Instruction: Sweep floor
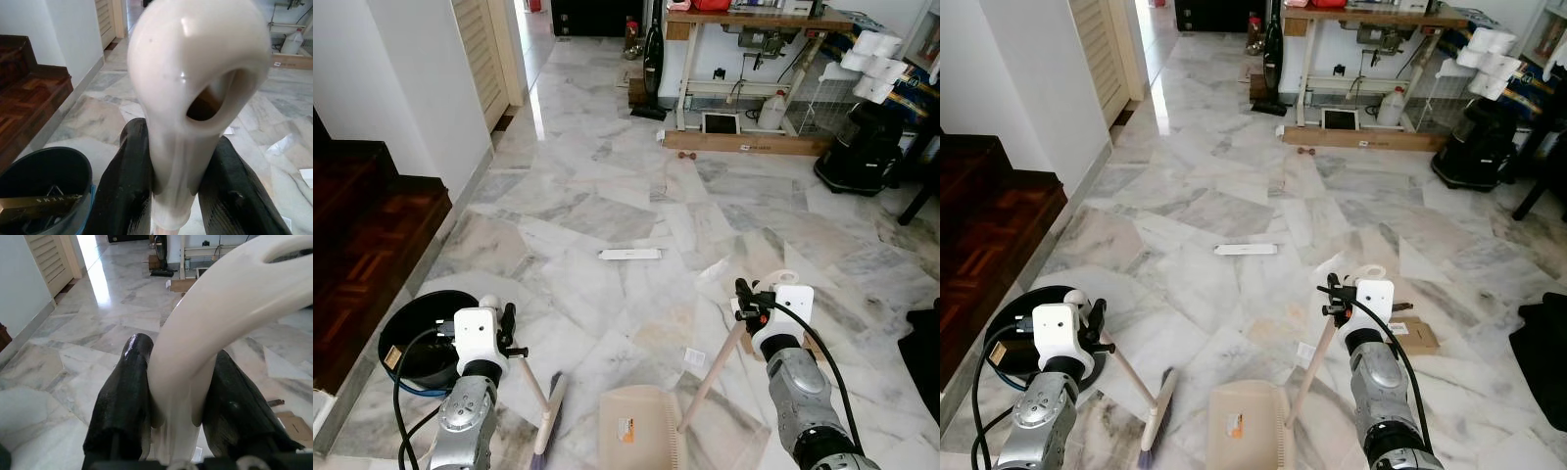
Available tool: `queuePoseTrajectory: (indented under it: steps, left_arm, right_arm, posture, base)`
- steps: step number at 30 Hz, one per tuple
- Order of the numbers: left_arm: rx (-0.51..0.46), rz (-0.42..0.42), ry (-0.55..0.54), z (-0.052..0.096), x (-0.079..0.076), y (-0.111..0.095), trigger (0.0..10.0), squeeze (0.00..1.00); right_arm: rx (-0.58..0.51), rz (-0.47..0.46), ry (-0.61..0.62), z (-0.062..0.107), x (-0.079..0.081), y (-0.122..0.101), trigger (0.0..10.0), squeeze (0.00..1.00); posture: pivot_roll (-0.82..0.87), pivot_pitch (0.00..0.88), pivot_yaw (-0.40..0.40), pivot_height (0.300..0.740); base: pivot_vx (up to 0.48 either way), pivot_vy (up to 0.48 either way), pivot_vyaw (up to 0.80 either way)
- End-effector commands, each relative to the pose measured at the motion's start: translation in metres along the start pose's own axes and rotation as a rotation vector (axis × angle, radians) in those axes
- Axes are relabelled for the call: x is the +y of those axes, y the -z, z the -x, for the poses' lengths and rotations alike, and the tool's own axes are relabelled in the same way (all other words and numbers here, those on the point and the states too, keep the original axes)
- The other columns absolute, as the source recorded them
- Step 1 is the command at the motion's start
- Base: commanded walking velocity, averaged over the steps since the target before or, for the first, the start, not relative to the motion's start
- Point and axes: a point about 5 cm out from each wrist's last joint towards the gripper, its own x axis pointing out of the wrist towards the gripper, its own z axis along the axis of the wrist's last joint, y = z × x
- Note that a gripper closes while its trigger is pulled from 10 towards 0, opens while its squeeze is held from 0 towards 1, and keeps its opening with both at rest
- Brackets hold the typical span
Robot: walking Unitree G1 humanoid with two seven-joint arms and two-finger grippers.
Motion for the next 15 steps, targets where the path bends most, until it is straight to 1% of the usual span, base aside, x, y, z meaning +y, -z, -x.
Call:
queuePoseTrajectory:
  steps: [1, 6, 15]
  left_arm:
    - [-0.015, 0.006, 0.007, -0.0012, -0.0015, -0.0040, 10.0, 0.00]
    - [-0.014, 0.010, -0.009, -0.0032, 0.0026, -0.0051, 10.0, 0.00]
    - [-0.014, 0.002, -0.018, -0.0043, 0.0053, -0.0058, 10.0, 0.00]
  right_arm:
    - [-0.063, 0.001, -0.012, -0.0079, 0.0049, -0.0153, 10.0, 0.00]
    - [-0.062, 0.001, -0.017, -0.0079, 0.0075, -0.0145, 10.0, 0.00]
    - [-0.065, -0.001, -0.009, -0.0073, 0.0061, -0.0144, 10.0, 0.00]
  posture:
    - [0.04, 0.000, -0.038, 0.740]
    - [0.04, 0.000, -0.037, 0.740]
    - [0.03, 0.000, -0.032, 0.740]
  base:
    - [0.285, 0.000, 0.00]
    - [0.289, 0.000, 0.00]
    - [0.331, 0.000, 0.00]
